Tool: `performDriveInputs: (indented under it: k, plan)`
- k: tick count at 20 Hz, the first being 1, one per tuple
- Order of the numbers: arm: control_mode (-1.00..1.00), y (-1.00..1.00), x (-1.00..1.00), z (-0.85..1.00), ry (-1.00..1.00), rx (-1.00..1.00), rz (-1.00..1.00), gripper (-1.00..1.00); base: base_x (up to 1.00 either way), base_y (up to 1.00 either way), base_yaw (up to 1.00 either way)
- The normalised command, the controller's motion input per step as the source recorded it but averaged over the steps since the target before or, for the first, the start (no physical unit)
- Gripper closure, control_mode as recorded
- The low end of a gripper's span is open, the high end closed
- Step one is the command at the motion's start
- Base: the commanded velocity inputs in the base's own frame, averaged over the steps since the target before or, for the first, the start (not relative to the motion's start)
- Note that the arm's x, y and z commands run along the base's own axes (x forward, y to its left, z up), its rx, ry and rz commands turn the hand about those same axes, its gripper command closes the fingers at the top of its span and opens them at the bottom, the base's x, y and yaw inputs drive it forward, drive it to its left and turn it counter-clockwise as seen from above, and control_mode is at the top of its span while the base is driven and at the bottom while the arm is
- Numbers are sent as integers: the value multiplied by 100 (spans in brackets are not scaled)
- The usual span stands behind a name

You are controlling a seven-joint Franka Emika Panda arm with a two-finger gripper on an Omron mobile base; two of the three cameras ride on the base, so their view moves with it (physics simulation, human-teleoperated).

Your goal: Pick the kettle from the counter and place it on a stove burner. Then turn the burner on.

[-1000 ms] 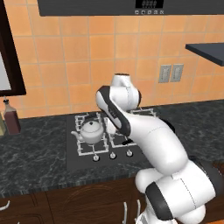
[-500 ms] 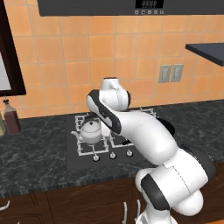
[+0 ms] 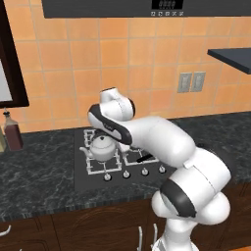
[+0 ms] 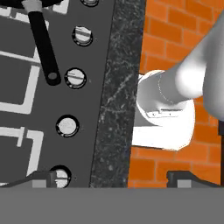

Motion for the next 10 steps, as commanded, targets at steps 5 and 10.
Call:
performDriveInputs:
  k: [5, 10]
  plan:
    - [-100, 5, 3, -2, 8, 22, 61, -100, 0, 0, 0]
    - [-100, 2, 20, 0, 6, 41, 49, -100, 0, 0, 0]
